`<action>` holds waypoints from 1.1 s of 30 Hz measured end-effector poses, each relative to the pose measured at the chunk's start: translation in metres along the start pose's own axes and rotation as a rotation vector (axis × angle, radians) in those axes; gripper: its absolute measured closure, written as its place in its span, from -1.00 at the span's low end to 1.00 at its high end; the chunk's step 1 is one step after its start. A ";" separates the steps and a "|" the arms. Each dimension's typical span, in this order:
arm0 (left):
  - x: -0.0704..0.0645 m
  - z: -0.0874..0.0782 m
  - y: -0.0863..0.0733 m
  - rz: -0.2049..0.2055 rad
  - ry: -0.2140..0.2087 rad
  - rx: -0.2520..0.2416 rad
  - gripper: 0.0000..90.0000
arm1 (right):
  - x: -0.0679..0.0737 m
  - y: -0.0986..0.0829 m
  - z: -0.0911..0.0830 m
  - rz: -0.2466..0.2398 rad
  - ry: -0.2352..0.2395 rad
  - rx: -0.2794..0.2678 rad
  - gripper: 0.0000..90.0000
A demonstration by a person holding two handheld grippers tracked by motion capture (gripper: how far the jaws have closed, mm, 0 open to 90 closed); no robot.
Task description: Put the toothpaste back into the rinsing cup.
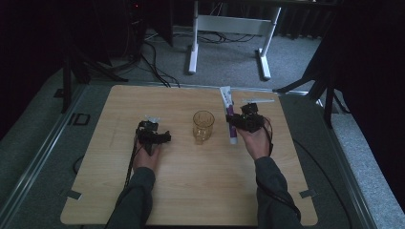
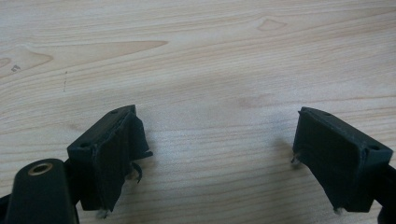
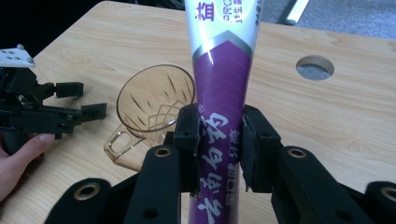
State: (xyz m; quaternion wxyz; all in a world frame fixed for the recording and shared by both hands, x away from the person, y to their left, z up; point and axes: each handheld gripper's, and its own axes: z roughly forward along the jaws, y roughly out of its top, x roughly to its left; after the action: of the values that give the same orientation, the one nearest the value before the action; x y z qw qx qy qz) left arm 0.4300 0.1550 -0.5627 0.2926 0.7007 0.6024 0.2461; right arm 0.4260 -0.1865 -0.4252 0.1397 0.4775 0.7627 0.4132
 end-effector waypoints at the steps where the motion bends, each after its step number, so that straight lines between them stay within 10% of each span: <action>1: 0.000 0.000 0.000 0.000 0.000 0.000 -0.68 | 0.000 0.001 0.000 -0.001 0.002 -0.004 0.58; 33: 0.000 0.000 0.000 0.000 0.000 0.000 -0.68 | 0.004 0.015 -0.001 0.001 0.014 -0.058 0.58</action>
State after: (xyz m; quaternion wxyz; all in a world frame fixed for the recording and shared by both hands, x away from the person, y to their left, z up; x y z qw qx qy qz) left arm 0.4300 0.1550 -0.5627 0.2927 0.7005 0.6025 0.2462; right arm 0.4327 -0.1809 -0.4120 0.1479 0.4706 0.7513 0.4384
